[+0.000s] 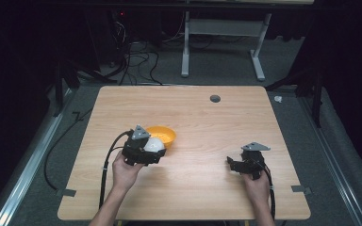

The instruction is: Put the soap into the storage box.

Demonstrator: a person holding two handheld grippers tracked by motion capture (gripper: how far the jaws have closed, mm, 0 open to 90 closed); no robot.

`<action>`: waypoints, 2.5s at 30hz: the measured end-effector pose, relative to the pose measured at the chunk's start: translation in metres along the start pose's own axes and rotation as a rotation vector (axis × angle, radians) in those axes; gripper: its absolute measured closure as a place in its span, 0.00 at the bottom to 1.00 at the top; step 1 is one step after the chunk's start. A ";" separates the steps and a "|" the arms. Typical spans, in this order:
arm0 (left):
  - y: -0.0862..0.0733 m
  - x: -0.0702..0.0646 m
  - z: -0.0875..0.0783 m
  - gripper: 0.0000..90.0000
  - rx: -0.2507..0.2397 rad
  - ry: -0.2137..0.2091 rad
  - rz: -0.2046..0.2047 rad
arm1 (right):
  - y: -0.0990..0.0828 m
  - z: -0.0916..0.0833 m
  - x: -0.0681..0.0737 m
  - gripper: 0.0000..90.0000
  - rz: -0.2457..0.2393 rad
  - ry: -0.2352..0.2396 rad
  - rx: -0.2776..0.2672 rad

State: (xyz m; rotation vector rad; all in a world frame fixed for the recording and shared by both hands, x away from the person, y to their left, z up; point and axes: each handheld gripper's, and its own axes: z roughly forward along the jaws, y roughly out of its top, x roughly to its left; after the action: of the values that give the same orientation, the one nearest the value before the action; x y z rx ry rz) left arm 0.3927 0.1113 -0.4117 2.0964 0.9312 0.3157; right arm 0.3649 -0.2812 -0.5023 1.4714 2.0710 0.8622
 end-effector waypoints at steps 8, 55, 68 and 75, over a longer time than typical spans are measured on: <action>0.004 0.009 0.001 0.27 -0.004 -0.009 -0.031 | 0.000 0.000 0.000 0.25 0.000 0.001 0.000; 0.045 0.034 0.047 0.27 0.094 0.057 -0.073 | 0.000 0.000 -0.001 0.25 0.000 0.007 -0.003; 0.042 0.037 0.067 0.27 0.130 0.095 -0.083 | 0.000 0.000 -0.001 0.25 0.001 0.007 -0.002; 0.040 0.039 0.074 0.27 0.155 0.105 -0.090 | 0.000 0.000 -0.001 0.25 0.004 0.008 -0.002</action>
State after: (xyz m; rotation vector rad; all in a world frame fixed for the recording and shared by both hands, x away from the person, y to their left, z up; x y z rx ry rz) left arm 0.4776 0.0805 -0.4328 2.1873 1.1410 0.3182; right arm 0.3647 -0.2825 -0.5022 1.4738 2.0731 0.8728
